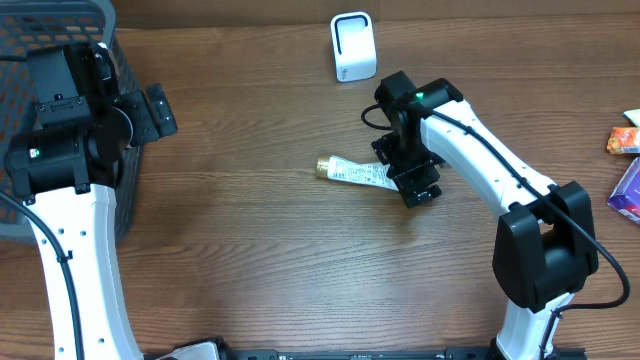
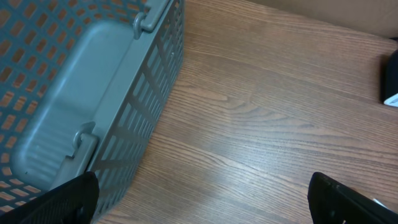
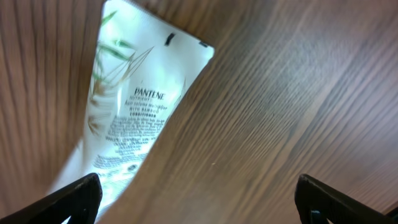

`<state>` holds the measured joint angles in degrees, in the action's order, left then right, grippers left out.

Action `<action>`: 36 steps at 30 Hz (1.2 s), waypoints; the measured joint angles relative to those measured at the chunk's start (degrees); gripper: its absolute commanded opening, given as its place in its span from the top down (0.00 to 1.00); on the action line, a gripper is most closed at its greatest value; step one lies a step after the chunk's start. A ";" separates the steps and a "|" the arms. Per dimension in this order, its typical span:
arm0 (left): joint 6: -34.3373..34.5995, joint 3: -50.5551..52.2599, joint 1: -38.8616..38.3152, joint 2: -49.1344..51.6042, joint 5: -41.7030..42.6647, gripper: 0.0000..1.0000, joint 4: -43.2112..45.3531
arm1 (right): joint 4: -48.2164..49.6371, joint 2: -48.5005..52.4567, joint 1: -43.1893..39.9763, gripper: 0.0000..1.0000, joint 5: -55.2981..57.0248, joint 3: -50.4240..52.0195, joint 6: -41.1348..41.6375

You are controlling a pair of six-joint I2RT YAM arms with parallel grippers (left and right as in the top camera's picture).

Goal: Scan the item barcode

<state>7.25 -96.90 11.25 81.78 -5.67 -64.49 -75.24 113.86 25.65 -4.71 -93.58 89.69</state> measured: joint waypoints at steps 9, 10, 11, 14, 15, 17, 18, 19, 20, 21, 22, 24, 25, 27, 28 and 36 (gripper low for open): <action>0.00 -0.02 0.00 0.00 0.00 0.00 0.00 | 4.55 3.45 1.73 0.00 -0.20 0.00 25.90; 0.00 0.00 0.00 0.00 0.00 0.00 0.00 | 4.66 4.46 1.77 0.00 0.04 0.00 26.18; 0.00 0.00 0.00 0.00 0.00 0.00 0.00 | 5.77 5.62 1.79 0.00 0.98 0.00 26.18; 0.00 -0.02 0.00 0.00 0.00 0.00 0.00 | 7.76 6.67 1.77 0.00 4.04 -0.02 26.18; 0.00 0.00 0.00 0.00 0.00 0.00 0.00 | 7.85 6.88 1.77 0.00 4.63 -0.02 26.18; 0.00 0.00 0.00 0.00 0.00 0.00 0.00 | 8.20 7.06 1.77 0.00 5.88 -0.02 26.21; 0.00 -0.02 0.00 0.00 -0.02 0.00 0.00 | 8.20 7.06 1.77 0.00 6.60 -0.02 26.18; 0.00 0.00 0.00 0.00 -0.02 0.00 0.00 | 8.26 7.06 1.77 0.00 7.10 -0.02 26.21; 0.00 0.00 0.00 0.00 0.00 0.00 0.00 | 8.37 7.08 1.75 0.00 7.45 -0.02 26.18; 0.00 -0.02 0.00 0.00 -0.02 0.00 0.00 | 8.50 7.08 1.77 0.00 7.85 -0.02 26.21; 0.00 0.00 0.00 0.00 -0.02 0.00 0.00 | 8.66 7.10 1.75 0.00 8.17 -0.02 26.18; 0.00 -0.02 0.00 0.00 0.00 0.00 0.00 | 9.16 7.74 1.77 0.00 8.17 -0.02 26.18; 0.00 0.00 0.00 0.00 -0.02 0.00 0.00 | 9.35 8.24 1.79 0.01 8.15 -0.02 26.18; 0.00 0.00 0.00 0.00 0.00 0.00 0.00 | 9.84 9.66 1.84 0.06 8.07 -0.02 26.16; 0.00 0.00 0.00 0.00 0.00 0.00 0.00 | 10.45 10.78 1.88 0.12 7.91 -0.02 26.14; 0.00 0.00 0.00 0.00 0.00 0.00 0.00 | 13.44 11.78 1.88 0.38 6.78 -0.04 21.84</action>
<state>7.25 -96.90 11.25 81.78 -5.67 -64.49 -61.80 125.64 27.53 2.07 -93.62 111.53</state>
